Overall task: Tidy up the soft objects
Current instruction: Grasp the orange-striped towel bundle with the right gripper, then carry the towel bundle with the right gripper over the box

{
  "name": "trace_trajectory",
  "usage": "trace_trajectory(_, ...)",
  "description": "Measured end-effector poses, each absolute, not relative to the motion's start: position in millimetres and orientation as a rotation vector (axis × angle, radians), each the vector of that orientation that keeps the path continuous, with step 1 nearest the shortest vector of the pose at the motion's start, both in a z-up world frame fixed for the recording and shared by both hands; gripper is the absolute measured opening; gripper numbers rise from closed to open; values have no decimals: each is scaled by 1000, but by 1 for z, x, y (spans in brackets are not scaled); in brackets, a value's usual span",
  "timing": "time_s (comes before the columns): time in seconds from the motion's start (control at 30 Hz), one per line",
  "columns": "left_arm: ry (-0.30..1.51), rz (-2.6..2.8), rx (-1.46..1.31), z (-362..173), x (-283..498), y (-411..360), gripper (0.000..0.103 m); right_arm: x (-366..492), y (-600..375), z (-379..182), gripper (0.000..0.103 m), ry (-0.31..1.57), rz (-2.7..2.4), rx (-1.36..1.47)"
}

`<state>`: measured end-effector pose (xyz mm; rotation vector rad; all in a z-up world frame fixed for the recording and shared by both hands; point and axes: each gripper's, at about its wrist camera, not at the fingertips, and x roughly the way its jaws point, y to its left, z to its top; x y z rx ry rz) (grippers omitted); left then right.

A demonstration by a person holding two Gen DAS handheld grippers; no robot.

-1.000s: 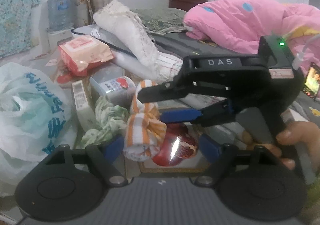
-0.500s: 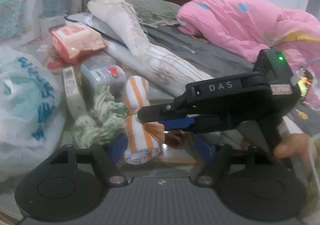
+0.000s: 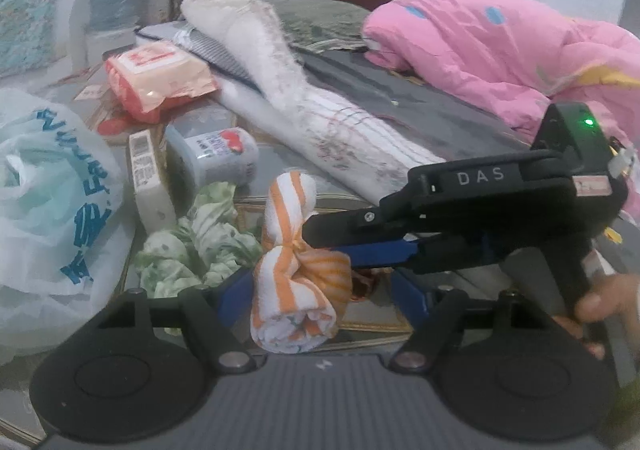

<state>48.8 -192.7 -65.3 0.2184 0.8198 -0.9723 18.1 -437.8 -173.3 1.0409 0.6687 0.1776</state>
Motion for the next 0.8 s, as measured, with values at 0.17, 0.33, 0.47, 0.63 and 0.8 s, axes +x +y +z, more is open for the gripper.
trace_trajectory(0.17, 872, -918, 207, -77, 59, -197, 53, 31, -437, -184, 41, 670, 204, 1082)
trace_trajectory(0.33, 841, -929, 196, -70, 54, -191, 53, 28, -432, -178, 42, 638, 220, 1063)
trace_trajectory(0.47, 774, -950, 198, -53, 42, -187, 53, 13, -433, -165, 41, 578, 237, 1073)
trace_trajectory(0.63, 666, -946, 179, -22, 27, -175, 53, 2, -427, -126, 41, 509, 274, 996)
trace_trajectory(0.8, 566, -837, 117, 14, 19, -136, 53, 19, -404, -79, 42, 473, 391, 900)
